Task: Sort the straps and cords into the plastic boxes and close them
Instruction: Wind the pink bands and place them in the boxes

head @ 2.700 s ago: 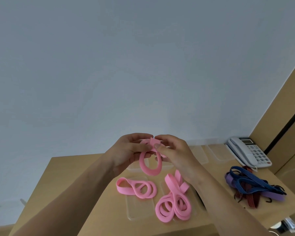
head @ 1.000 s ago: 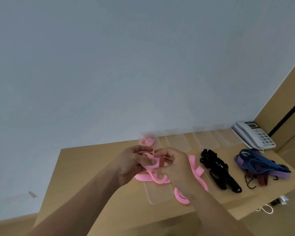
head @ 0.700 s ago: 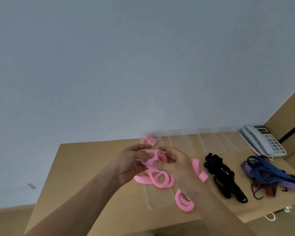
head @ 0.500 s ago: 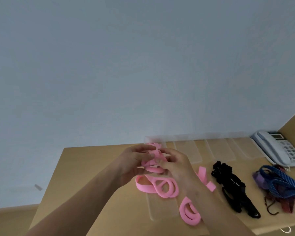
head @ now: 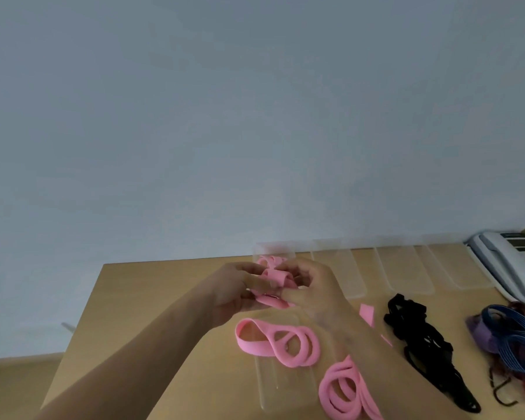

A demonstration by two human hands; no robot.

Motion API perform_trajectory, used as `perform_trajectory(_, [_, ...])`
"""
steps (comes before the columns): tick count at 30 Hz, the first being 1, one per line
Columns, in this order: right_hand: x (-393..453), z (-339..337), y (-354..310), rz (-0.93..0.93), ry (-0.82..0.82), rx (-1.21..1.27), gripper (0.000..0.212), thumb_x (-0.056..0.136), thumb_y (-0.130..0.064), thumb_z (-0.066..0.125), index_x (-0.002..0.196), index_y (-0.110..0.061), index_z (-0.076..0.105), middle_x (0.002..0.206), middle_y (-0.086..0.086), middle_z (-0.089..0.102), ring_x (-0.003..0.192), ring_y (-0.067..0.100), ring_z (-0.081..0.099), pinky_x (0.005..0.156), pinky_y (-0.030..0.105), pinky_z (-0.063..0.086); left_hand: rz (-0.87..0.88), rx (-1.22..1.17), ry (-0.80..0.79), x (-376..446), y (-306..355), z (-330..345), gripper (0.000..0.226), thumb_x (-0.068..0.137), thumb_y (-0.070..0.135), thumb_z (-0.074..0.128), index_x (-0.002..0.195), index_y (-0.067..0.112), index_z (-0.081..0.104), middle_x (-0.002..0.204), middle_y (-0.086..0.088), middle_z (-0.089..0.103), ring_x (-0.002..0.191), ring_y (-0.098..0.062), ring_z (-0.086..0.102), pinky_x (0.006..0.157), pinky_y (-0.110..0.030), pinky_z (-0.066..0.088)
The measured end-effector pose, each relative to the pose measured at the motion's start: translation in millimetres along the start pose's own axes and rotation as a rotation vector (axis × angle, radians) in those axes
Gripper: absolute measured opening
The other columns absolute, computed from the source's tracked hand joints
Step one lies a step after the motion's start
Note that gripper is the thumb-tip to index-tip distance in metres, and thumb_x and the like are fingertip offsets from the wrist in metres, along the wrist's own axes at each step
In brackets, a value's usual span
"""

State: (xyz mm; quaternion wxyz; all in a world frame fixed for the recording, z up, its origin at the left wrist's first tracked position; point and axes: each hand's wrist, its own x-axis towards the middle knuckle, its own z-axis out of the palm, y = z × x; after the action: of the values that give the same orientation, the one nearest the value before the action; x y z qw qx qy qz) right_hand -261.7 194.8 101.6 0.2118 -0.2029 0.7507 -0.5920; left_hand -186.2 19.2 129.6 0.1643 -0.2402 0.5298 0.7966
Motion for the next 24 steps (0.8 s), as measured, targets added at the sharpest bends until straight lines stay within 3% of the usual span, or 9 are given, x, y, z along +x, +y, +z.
perform_trajectory(5, [5,1,5,-0.075,0.054,-0.116,0.034,0.064,-0.013,0.086,0.087,-0.034,0.073,0.089,-0.012,0.073,0.085,0.009,0.069,0.076,0.027,0.058,0.002,-0.023,0.027,13,0,-1,0.048,0.075,-0.021,0.07,0.12,-0.004,0.064,0.109,-0.025,0.074,0.096,-0.041,0.074,0.073,-0.035,0.062])
perform_trajectory(9, [8,3,10,-0.112,0.086,-0.149,0.027,0.065,-0.01,0.091,0.081,-0.022,0.074,0.084,-0.01,0.073,0.082,0.006,0.068,0.073,0.03,0.059,0.004,-0.001,0.045,19,-1,-2,0.051,0.067,-0.024,0.075,0.113,-0.003,0.068,0.106,-0.023,0.075,0.094,-0.04,0.075,0.071,-0.035,0.063])
perform_trajectory(15, [13,4,22,-0.112,0.152,-0.083,0.021,0.067,-0.003,0.09,0.079,-0.01,0.074,0.085,-0.001,0.073,0.084,0.019,0.071,0.075,0.047,0.06,-0.005,-0.009,0.04,30,-3,-3,0.04,0.079,-0.003,0.081,0.116,-0.003,0.066,0.109,-0.026,0.073,0.098,-0.045,0.073,0.076,-0.037,0.062])
perform_trajectory(17, [15,1,25,-0.115,0.139,-0.084,0.023,0.068,-0.003,0.09,0.082,-0.013,0.076,0.089,-0.002,0.073,0.086,0.016,0.07,0.076,0.042,0.061,-0.006,-0.05,0.077,37,-5,-4,0.037,0.08,-0.008,0.077,0.115,-0.005,0.066,0.108,-0.027,0.073,0.096,-0.044,0.073,0.074,-0.038,0.062])
perform_trajectory(21, [19,-6,30,-0.23,0.081,-0.243,0.03,0.071,-0.02,0.083,0.099,-0.021,0.075,0.101,-0.012,0.069,0.091,0.0,0.065,0.074,0.014,0.052,-0.033,-0.155,0.122,54,-8,-2,0.033,0.08,-0.014,0.071,0.112,-0.008,0.068,0.101,-0.026,0.075,0.086,-0.037,0.075,0.067,-0.037,0.062])
perform_trajectory(24, [22,-8,37,-0.27,-0.04,-0.346,0.06,0.073,-0.016,0.082,0.129,-0.025,0.063,0.125,-0.024,0.055,0.112,-0.005,0.058,0.093,0.011,0.047,-0.055,-0.225,0.177,67,-8,-4,0.026,0.083,-0.016,0.067,0.107,-0.007,0.07,0.095,-0.024,0.075,0.082,-0.035,0.076,0.065,-0.036,0.062])
